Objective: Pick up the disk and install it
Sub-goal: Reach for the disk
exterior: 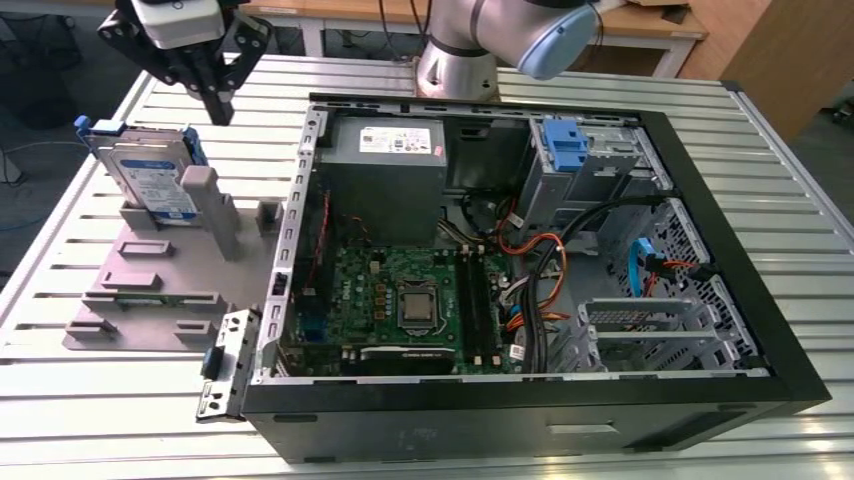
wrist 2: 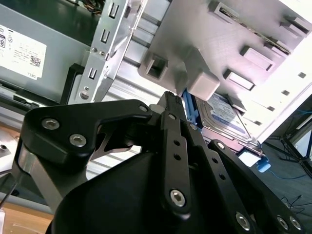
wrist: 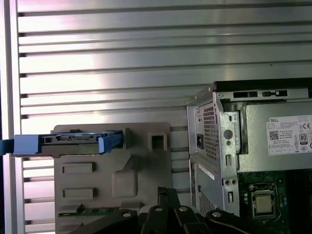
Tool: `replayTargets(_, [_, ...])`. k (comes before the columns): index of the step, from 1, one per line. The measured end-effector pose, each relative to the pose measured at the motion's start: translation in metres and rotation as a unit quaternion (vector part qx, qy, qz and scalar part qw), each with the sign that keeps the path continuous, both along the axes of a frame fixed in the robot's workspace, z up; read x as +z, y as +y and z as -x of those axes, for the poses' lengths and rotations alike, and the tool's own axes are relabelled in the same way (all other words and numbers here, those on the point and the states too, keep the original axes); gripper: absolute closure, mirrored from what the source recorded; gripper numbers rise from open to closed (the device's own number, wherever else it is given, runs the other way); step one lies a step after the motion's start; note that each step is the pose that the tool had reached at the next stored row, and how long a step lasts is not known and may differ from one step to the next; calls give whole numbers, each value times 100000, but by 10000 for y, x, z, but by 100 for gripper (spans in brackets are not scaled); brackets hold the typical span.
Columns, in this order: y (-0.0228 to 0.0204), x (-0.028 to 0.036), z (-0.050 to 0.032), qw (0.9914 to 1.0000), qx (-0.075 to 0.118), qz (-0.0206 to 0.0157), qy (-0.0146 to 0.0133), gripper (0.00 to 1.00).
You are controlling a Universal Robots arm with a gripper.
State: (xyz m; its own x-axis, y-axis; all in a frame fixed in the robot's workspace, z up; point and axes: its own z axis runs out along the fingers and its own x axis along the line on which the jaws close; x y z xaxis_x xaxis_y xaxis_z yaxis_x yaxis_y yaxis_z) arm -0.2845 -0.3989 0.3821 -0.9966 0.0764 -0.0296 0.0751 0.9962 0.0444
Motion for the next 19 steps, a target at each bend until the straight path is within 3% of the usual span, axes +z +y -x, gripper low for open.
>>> replayTargets(11, [0,-16,243,100000,2,1,-36,89])
replayTargets(19, [1,-44,521,100000,-4,2,-76,89])
